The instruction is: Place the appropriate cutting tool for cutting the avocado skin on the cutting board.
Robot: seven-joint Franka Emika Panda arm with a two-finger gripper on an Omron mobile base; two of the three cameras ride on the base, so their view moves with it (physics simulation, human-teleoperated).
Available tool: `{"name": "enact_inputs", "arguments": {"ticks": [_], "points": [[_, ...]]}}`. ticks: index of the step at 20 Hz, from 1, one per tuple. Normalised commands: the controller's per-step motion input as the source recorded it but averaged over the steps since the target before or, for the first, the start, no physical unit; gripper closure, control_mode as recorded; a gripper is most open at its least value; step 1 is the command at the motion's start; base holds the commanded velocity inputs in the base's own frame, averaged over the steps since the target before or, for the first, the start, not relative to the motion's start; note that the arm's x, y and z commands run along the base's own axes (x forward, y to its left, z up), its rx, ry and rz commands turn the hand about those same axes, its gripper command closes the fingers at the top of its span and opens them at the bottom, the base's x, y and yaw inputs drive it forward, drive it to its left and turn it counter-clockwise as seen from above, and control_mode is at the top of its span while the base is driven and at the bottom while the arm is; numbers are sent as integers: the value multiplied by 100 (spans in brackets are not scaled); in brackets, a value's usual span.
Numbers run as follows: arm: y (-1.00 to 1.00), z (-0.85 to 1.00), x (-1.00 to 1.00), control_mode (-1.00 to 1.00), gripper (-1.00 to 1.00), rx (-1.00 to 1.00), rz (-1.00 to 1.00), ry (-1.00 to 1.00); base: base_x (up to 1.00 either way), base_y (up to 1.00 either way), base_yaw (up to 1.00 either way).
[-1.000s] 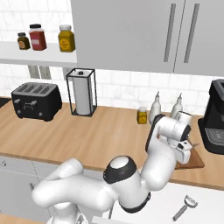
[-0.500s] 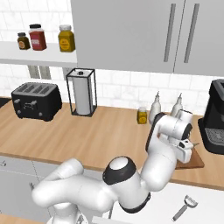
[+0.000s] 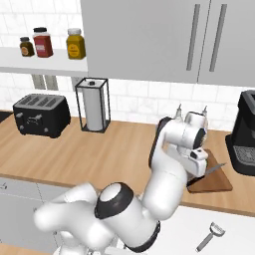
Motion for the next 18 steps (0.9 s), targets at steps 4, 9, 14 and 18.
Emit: {"name": "enact_inputs", "arguments": {"ticks": [4, 9, 14, 18], "points": [[100, 4, -100, -100, -100, -21, 5, -19, 0, 0, 0], [100, 15, -99, -100, -100, -17, 11, -18, 0, 0, 0], [80, 48, -79, -100, -100, -4, 24, 0, 0, 0, 0], [88, 33, -100, -100, -100, -1, 28, 0, 0, 0, 0]]}}
